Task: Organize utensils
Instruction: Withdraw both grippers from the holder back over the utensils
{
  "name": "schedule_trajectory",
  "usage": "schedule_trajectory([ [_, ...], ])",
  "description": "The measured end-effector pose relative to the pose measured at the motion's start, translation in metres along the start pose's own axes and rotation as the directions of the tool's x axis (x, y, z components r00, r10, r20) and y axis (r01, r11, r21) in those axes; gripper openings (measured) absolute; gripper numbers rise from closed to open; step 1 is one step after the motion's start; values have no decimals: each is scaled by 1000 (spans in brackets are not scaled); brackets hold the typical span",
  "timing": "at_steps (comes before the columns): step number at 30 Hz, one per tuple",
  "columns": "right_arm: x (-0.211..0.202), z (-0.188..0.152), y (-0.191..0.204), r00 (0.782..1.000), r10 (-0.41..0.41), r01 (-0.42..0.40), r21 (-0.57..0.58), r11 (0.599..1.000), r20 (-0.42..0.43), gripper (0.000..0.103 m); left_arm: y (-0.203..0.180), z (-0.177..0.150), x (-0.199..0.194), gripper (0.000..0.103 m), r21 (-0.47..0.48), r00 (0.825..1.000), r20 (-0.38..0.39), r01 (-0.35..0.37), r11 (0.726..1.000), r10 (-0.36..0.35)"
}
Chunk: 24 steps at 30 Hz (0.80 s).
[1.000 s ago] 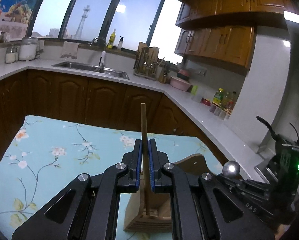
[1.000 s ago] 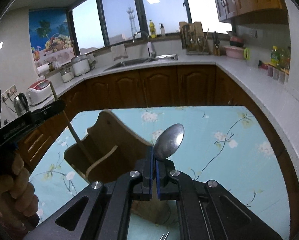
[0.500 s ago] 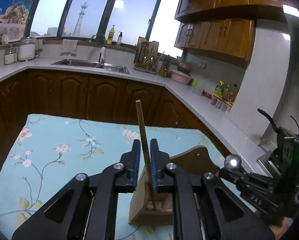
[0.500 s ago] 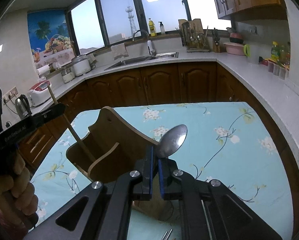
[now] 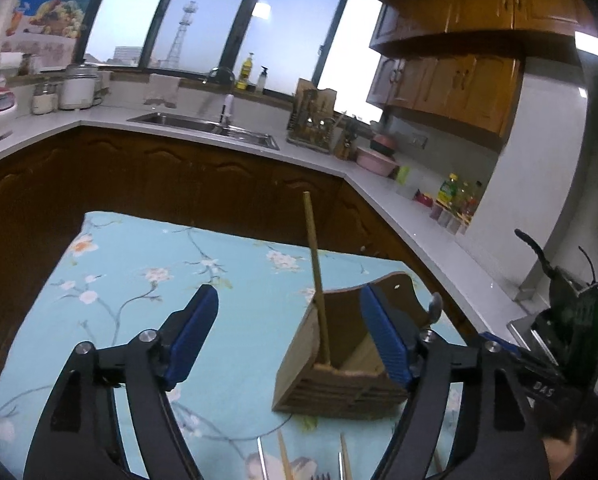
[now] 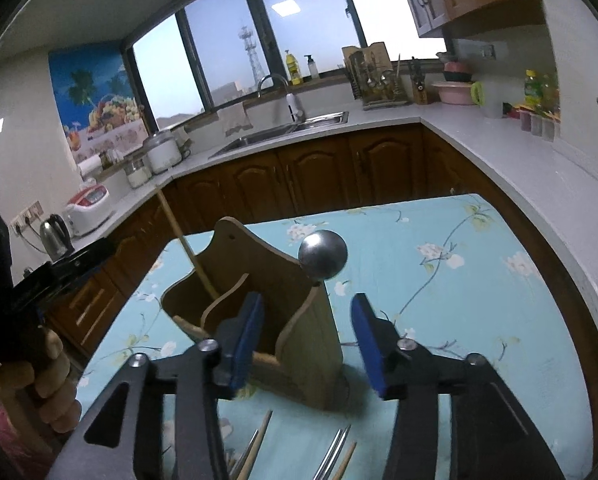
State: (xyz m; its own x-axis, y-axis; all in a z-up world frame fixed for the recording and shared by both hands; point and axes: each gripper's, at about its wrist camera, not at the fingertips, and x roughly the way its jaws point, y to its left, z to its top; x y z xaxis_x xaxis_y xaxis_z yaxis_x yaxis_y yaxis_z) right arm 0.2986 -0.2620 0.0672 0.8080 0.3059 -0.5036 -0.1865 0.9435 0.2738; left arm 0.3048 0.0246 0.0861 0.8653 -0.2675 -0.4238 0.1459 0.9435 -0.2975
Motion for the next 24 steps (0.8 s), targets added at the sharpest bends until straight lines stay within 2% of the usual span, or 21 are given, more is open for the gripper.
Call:
schedule_trajectory([
  [2, -10, -4, -1, 1000, 5, -6, 13, 1000, 17, 71, 5, -5, -10, 80, -7, 1000, 1, -11, 1000, 11],
  [7, -38, -17, -6, 999, 8, -10, 44, 999, 51, 78, 13, -27, -38, 81, -5, 999, -7, -35, 999, 35],
  [15, -71, -56, -19, 998, -15, 9, 105, 994, 54, 79, 25, -76, -74, 84, -47, 996, -58, -70, 996, 68],
  [24, -83, -103, -20, 999, -33, 32, 121, 992, 8, 79, 37, -118, -82, 85, -86, 985, -148, -101, 991, 87],
])
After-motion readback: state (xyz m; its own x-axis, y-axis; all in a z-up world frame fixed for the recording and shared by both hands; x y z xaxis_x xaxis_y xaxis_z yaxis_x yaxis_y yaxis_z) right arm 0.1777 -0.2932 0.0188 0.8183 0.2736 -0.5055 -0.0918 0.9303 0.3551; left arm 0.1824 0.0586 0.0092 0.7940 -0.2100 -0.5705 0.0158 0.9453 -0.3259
